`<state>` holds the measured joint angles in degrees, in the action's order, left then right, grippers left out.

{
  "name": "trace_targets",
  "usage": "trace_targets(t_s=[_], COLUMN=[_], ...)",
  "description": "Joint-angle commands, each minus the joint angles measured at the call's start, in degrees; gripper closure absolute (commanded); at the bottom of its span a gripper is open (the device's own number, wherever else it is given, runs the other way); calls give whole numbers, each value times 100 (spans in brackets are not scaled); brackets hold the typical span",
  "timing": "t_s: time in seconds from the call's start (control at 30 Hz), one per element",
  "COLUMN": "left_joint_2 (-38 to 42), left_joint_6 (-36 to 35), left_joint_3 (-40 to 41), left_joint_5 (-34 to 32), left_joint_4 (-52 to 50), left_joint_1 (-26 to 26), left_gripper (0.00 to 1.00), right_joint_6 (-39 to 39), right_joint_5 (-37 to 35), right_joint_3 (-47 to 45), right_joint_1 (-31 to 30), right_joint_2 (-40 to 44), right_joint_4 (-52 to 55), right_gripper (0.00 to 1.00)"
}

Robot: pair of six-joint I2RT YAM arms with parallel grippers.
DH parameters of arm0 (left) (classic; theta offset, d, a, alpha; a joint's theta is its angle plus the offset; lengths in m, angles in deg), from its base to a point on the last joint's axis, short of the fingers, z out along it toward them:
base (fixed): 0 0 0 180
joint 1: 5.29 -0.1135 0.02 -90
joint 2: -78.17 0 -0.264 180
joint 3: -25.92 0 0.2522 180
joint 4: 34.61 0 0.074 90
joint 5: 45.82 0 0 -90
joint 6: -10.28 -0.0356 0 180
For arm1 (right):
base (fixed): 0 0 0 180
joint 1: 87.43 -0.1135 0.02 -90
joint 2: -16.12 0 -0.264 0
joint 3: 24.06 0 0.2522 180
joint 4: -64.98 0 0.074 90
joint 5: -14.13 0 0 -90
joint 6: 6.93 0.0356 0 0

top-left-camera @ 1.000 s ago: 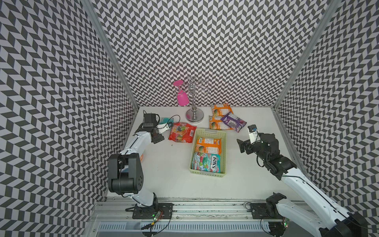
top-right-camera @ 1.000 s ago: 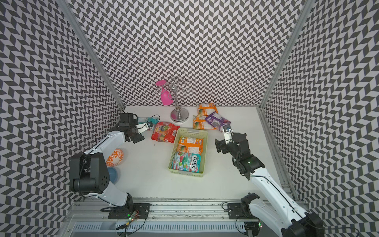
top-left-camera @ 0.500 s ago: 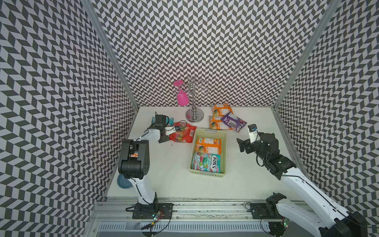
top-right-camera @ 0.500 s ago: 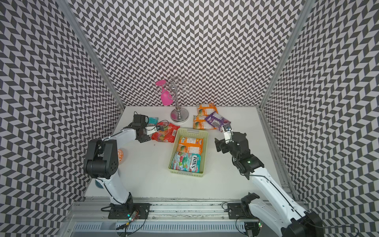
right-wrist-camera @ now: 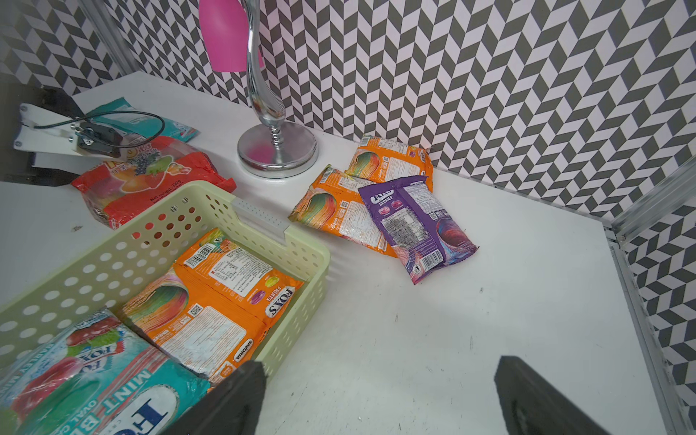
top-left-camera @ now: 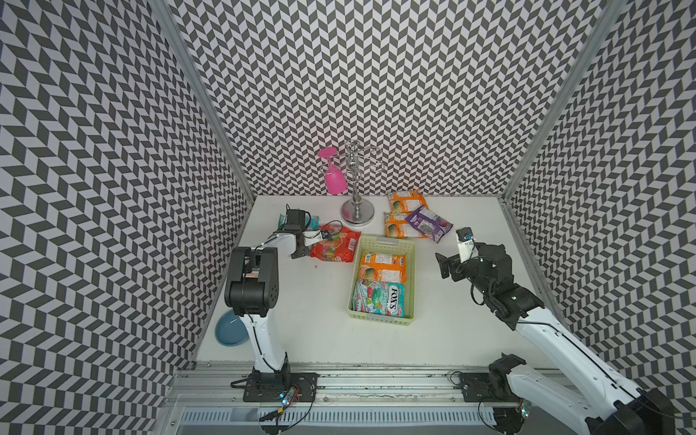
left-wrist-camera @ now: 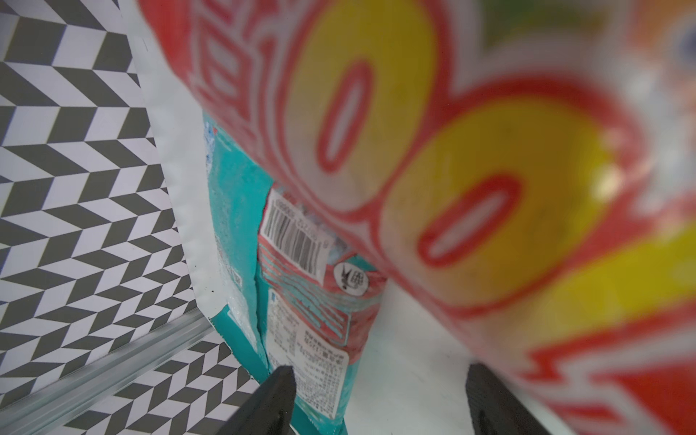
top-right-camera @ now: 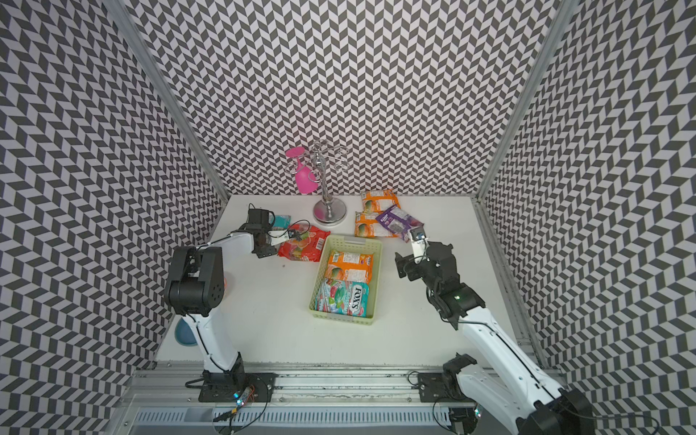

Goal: Put the candies in the basket
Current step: Pick up the candy at the center of the board.

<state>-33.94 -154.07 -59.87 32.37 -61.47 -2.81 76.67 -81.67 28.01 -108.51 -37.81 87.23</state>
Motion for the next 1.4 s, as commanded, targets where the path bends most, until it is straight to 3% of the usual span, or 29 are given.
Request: trace_targets(t_s=[0.0, 0.13, 0.43, 0.6, 0.67, 1.37], left_joint_2=[-165, -266, -537, -610, -630, 809], left_joint_6=[7, -10, -25, -62, -16, 777], left_joint_3=[-229, -238, -288, -356, -390, -706], left_joint_5=[212, 164, -179, -146, -161, 337], left_joint_4=[95, 292, 738, 739, 724, 109], left_joint_1=[-46, -21, 99, 109, 104, -12], left_gripper=[29, 47, 67, 86, 100, 100], right_joint_6=[-2, 3, -14, -32, -31, -12], right_joint_5=[-87, -31, -82, -52, -90, -45], right_joint_3=[67, 1, 3, -42, -18, -135], right_joint_1=[34, 33, 34, 34, 34, 34], right_joint_2=[3, 62, 61, 106, 94, 167], right_joint_4=[-219, -318, -298, -328, -298, -400], right_gripper=[1, 1, 1, 1, 1, 1])
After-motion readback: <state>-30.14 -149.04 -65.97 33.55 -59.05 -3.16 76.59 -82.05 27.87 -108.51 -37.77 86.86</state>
